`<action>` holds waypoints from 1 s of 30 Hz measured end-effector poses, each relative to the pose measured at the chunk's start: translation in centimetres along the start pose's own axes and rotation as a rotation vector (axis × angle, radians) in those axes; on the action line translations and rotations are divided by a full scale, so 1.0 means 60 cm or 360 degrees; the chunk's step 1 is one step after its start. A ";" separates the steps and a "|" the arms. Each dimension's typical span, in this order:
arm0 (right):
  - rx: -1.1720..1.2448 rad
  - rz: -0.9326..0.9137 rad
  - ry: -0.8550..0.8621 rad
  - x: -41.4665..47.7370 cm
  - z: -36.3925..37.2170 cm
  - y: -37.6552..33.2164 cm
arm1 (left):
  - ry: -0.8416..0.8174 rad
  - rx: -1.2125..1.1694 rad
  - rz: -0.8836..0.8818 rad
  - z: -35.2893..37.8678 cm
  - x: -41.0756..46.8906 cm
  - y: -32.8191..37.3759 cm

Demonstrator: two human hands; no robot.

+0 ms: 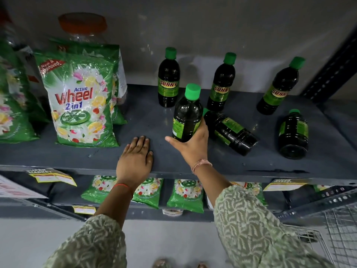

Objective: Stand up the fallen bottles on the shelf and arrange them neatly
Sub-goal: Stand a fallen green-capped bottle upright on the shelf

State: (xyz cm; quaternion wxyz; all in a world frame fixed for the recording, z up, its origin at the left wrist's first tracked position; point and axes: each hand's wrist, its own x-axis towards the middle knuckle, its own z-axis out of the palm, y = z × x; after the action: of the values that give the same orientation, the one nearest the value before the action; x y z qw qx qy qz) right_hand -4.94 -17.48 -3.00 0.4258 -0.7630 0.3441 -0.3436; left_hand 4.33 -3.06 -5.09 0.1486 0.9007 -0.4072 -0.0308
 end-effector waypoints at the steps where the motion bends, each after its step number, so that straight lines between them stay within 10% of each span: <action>1: -0.0059 0.0002 0.0011 0.001 0.001 -0.001 | 0.0005 0.0008 0.0003 0.000 0.000 0.000; 30: 0.0114 0.0204 -0.0600 0.022 -0.054 0.031 | 0.0011 0.0011 -0.0004 0.002 0.001 -0.001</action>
State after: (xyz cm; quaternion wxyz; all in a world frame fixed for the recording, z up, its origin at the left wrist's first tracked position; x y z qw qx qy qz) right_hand -7.34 -20.64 -3.04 0.5305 -0.7748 0.2938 -0.1789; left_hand 4.39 -3.06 -5.20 0.1469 0.9017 -0.4057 -0.0265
